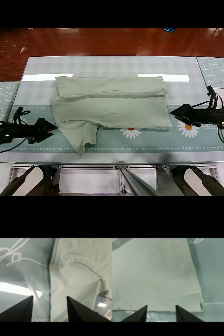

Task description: Fold the shirts.

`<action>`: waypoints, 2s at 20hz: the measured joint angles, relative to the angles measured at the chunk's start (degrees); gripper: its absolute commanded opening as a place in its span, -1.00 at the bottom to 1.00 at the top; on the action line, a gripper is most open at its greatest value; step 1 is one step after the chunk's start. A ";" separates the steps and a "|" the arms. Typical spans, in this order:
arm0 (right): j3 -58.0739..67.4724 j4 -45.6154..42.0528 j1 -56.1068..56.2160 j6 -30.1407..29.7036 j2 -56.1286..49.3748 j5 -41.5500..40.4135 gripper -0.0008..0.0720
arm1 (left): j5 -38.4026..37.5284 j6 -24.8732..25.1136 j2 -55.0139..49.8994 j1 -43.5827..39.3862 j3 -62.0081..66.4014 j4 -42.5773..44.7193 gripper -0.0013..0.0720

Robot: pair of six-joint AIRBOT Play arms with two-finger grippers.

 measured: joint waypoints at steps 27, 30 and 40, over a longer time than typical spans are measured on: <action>-7.69 -1.70 -1.75 6.34 -8.57 -3.56 0.14 | 11.39 -0.02 -6.58 -18.93 2.60 -6.82 -0.89; -3.43 1.68 2.64 6.27 -14.51 -6.25 -0.39 | 11.08 0.07 -6.58 -18.93 2.67 -6.93 -0.89; 12.94 0.15 8.46 2.19 -18.73 -1.11 -0.93 | 1.55 3.02 -6.91 -13.11 13.00 -6.34 -0.89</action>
